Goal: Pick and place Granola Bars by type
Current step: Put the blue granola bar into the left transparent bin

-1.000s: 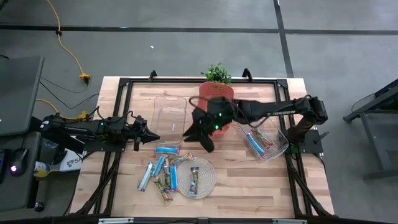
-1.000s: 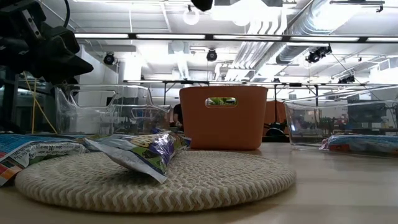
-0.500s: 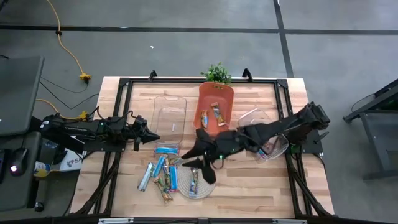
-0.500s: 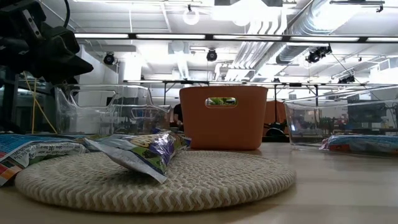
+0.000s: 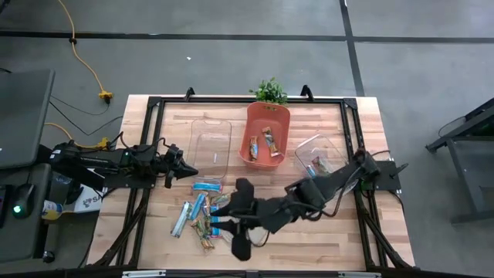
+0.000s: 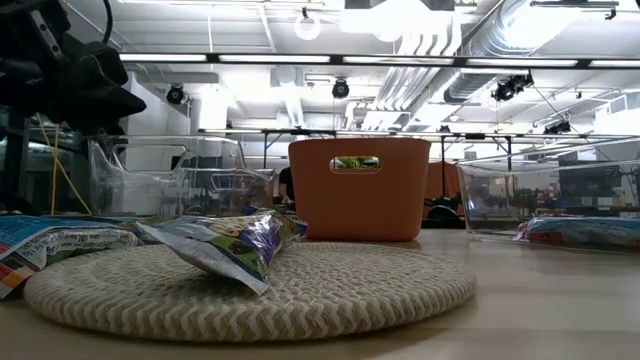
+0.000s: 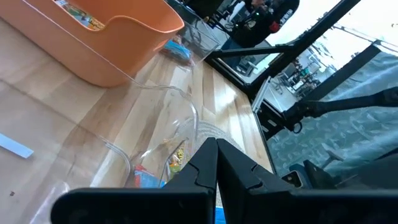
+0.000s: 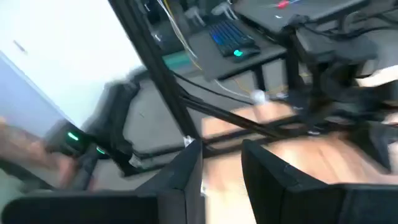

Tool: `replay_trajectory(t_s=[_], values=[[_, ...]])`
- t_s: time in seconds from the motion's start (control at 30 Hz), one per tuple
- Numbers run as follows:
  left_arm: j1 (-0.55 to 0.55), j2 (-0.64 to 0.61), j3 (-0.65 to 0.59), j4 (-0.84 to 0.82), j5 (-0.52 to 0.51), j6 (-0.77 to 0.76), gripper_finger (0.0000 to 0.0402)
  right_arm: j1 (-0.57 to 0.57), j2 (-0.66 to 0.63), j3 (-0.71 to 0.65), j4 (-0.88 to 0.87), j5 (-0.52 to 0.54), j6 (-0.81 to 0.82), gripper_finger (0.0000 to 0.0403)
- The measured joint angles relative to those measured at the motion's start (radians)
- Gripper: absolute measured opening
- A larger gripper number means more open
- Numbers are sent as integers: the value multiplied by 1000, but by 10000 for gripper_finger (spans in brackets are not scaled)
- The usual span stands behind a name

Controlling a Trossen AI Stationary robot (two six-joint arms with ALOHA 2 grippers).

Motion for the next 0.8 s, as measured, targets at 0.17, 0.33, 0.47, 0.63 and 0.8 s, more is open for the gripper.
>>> replay_trajectory(t_s=[0.17,0.33,0.47,0.63,0.8], values=[[0,0,0,0,3,-77,1,5,-1,-98,38,-67,238,76],[0,0,0,0,4,-183,1,6,-1,-190,19,-124,338,58],[0,0,0,-1,5,-333,1,5,-1,-276,16,-143,549,40],[0,0,0,-2,4,-449,1,4,-1,-420,13,-180,787,31],[0,0,0,0,21,-460,1,12,-1,-567,26,-218,911,31]])
